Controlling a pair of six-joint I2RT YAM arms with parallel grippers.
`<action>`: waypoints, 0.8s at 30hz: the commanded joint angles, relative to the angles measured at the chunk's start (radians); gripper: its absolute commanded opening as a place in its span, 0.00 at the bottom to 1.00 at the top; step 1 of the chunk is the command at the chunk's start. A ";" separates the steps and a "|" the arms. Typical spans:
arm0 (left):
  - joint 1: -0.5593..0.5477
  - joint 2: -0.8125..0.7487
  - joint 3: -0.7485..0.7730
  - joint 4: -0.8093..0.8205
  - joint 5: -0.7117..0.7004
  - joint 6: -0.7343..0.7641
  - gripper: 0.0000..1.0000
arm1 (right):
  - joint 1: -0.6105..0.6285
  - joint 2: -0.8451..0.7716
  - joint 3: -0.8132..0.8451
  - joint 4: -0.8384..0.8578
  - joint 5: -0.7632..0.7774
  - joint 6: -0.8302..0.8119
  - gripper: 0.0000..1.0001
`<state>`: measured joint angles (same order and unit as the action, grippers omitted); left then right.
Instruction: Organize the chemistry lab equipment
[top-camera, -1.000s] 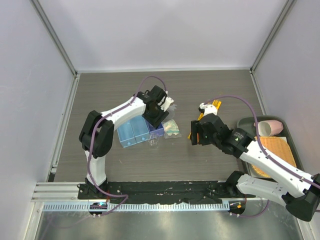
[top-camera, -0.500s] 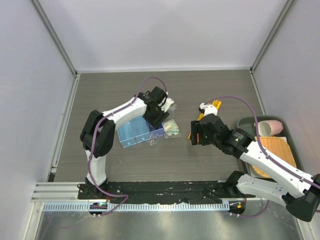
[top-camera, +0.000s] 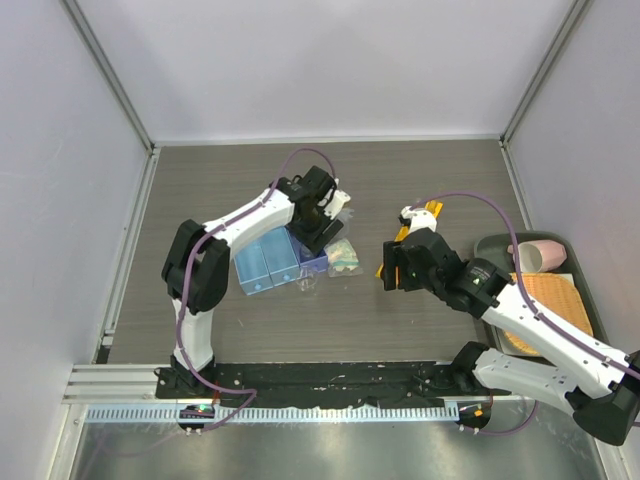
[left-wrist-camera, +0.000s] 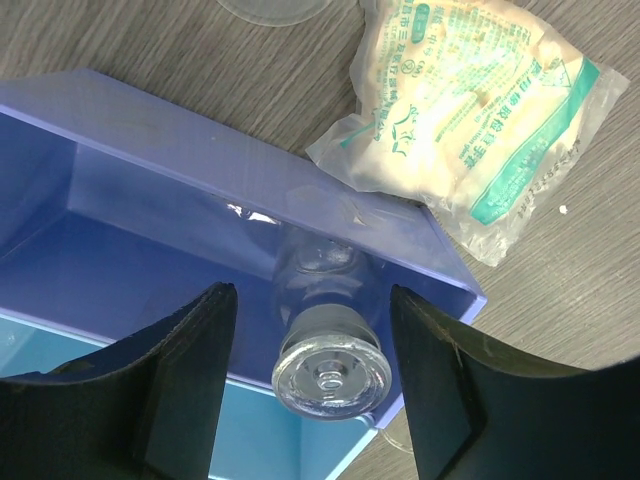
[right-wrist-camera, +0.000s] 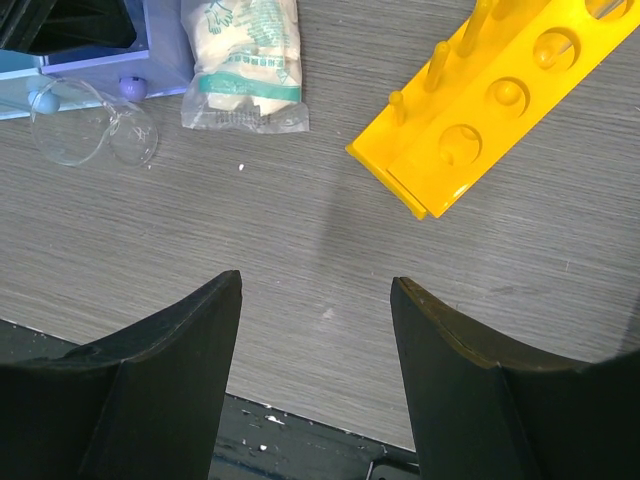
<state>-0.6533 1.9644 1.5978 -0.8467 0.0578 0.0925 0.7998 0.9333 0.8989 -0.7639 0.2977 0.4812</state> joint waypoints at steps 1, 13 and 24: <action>-0.002 0.005 0.051 -0.035 0.014 0.016 0.66 | 0.007 -0.025 0.001 0.032 0.021 0.005 0.67; -0.012 -0.059 0.206 -0.184 -0.030 0.009 0.67 | 0.006 -0.024 0.015 0.037 0.020 0.000 0.67; -0.068 -0.231 0.111 -0.275 -0.193 -0.356 0.64 | 0.006 -0.042 0.029 0.032 0.011 -0.001 0.67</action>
<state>-0.6888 1.8431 1.7775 -1.0801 -0.0418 -0.0414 0.7998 0.9203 0.8993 -0.7639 0.2977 0.4805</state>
